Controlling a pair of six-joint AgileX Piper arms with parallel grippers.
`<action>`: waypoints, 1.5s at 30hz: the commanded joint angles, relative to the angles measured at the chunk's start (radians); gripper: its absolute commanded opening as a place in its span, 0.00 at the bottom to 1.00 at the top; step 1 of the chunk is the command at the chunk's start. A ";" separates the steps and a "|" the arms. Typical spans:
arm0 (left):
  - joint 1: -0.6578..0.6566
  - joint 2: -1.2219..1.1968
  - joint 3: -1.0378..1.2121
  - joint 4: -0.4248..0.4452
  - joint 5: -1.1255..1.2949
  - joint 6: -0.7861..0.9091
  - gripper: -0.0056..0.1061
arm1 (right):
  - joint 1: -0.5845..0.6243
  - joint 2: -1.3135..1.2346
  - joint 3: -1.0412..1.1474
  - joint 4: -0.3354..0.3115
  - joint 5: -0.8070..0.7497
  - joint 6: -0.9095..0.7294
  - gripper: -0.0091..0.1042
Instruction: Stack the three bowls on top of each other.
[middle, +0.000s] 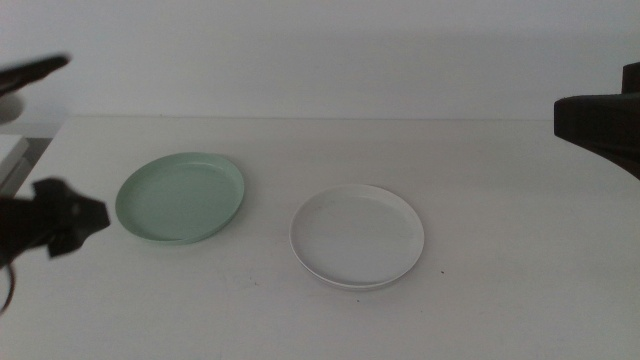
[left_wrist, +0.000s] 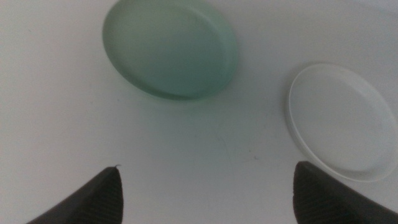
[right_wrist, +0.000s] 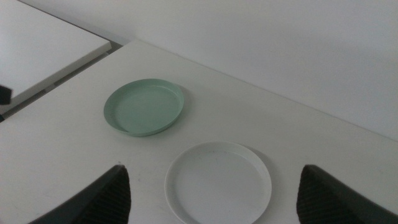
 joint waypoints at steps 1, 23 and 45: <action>-0.003 0.094 -0.073 -0.002 0.035 -0.009 0.89 | -0.004 -0.005 0.002 0.001 -0.010 -0.008 0.69; 0.040 0.960 -0.648 0.197 0.104 0.060 0.89 | -0.004 -0.005 0.002 0.001 -0.010 0.002 0.69; 0.068 1.346 -0.889 0.142 0.074 0.105 0.79 | -0.004 -0.005 0.002 0.001 -0.012 0.002 0.69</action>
